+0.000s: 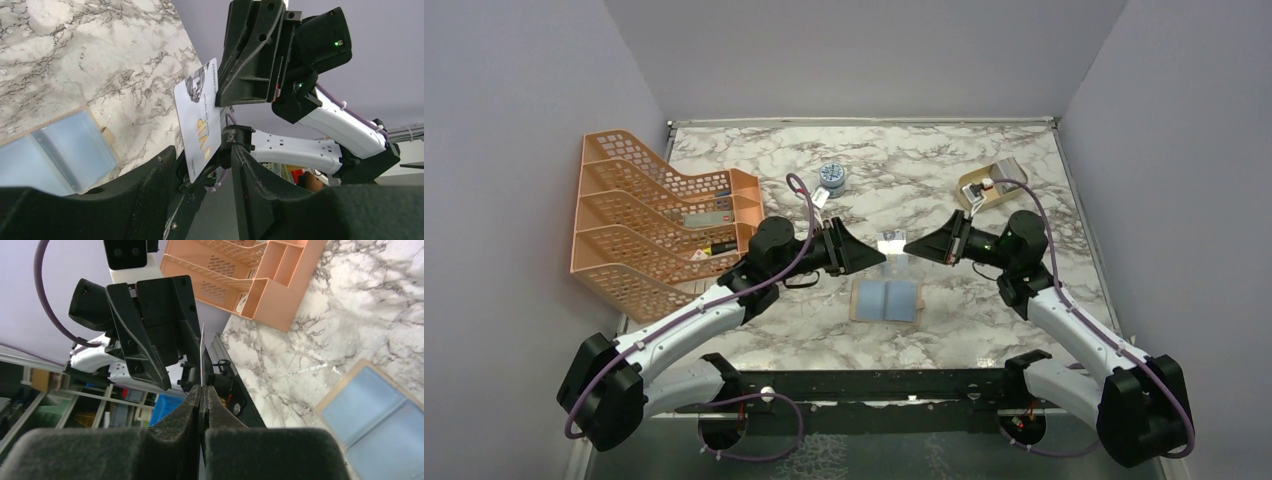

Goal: Put the credit cards into the card holder
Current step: Pick up the credit card from the storage box.

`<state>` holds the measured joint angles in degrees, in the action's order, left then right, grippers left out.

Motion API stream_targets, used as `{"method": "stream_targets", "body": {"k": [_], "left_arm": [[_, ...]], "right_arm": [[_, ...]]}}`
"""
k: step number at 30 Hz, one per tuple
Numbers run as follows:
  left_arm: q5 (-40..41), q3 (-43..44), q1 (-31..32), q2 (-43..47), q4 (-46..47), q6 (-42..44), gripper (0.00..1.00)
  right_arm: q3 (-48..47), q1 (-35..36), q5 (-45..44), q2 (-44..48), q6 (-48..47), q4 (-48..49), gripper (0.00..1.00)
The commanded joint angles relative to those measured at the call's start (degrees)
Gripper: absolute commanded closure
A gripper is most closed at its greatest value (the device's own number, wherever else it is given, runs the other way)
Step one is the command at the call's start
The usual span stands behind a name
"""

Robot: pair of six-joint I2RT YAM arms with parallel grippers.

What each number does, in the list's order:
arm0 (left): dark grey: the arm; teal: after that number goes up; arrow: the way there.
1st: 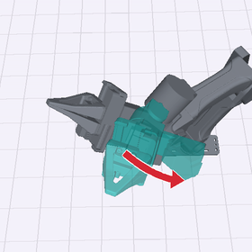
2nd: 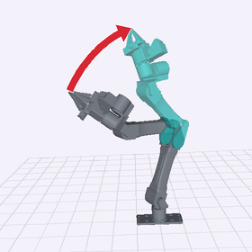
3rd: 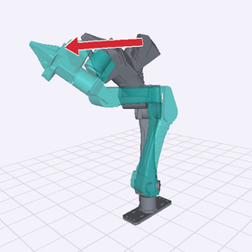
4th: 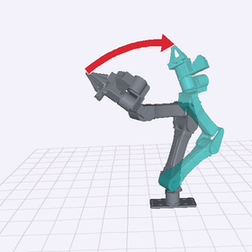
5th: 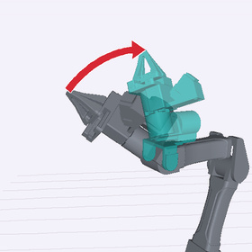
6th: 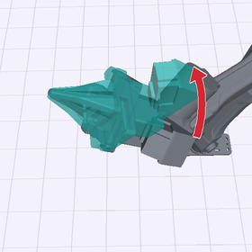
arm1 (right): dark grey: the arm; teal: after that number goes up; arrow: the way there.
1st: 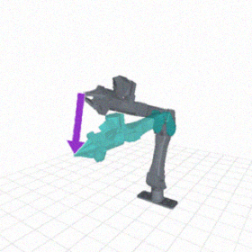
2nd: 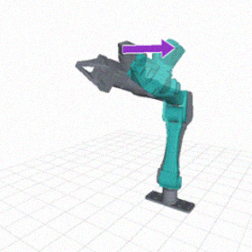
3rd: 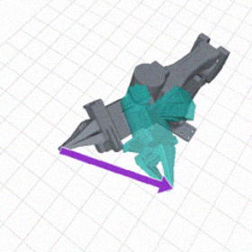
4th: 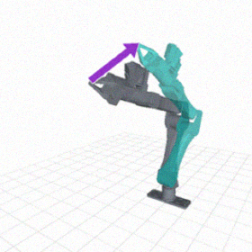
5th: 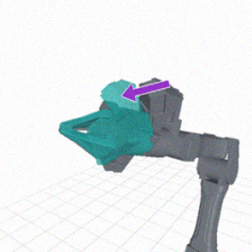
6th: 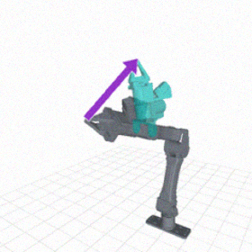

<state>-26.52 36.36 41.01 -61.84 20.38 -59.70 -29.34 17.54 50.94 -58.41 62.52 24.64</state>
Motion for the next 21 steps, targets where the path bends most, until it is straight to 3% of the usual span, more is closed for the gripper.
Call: {"method": "stream_targets", "body": {"k": [1,3,11,17,21], "left_arm": [[0.5,-0.9,0.3,0.7,3.2,-1.0,0.52],[0.4,-1.0,0.3,0.3,3.5,-1.4,0.57],[-0.4,-0.1,0.4,-1.7,6.3,-2.0,1.00],[-0.2,-1.9,0.4,-1.3,6.2,-1.1,1.00],[0.4,-3.3,0.3,-0.9,5.9,-0.4,1.00]], "right_arm": [[1.6,0.4,2.7,0.7,3.3,5.6,0.99],[2.1,0.6,2.2,1.0,2.3,4.7,0.99],[5.9,0.9,3.4,0.1,3.5,8.8,0.99],[7.4,0.9,3.7,0.7,2.3,7.7,0.99],[7.9,0.9,2.8,2.0,0.0,2.9,0.82]]}}
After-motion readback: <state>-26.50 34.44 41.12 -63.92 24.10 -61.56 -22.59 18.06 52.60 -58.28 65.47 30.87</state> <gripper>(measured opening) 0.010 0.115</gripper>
